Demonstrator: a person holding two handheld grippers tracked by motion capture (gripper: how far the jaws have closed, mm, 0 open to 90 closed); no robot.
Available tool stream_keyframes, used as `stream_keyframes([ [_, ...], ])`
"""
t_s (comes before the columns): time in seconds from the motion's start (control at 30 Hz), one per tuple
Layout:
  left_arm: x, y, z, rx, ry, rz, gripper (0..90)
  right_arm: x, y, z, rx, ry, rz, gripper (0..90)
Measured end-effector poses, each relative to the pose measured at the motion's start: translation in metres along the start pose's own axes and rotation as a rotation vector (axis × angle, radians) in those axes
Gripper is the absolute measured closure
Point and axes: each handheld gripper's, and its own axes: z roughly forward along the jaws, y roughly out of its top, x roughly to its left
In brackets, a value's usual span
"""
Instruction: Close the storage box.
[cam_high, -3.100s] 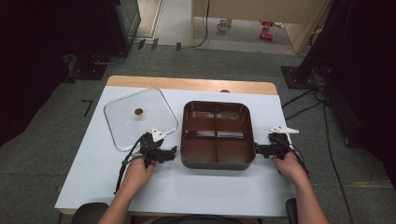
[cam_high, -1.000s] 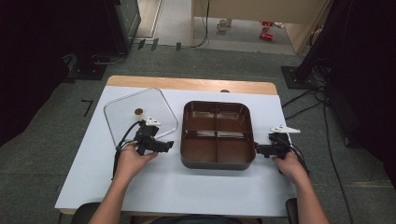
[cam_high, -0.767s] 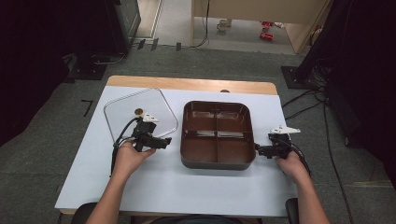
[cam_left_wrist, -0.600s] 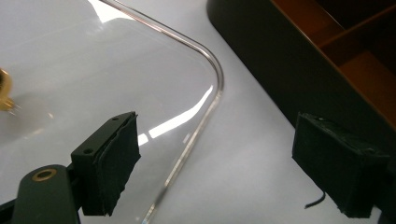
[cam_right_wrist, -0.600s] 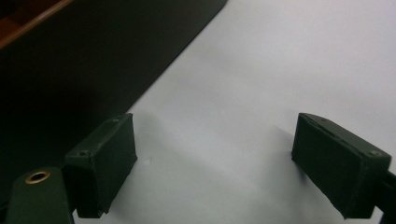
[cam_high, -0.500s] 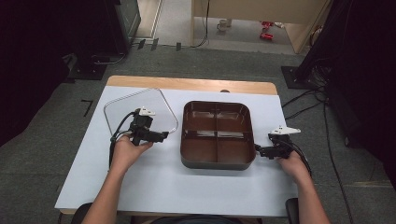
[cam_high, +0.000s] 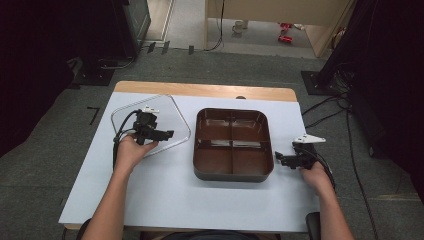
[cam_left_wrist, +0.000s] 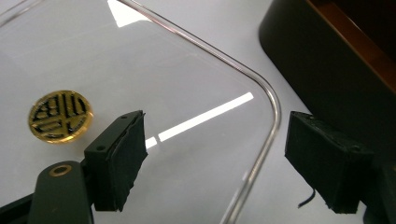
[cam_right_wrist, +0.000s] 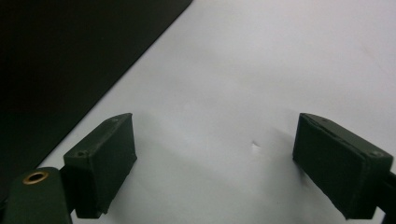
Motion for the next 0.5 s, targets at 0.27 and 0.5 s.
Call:
stream_keyframes([
  [0.27,0.022,0.012,0.001,-0.03,0.032,-0.007,22.7,0.0,0.0,0.0,0.001,0.001,0.004,12.1],
  [0.5,0.045,0.012,0.007,-0.053,0.06,-0.048,25.7,0.0,0.0,0.0,0.002,-0.001,0.002,12.0],
])
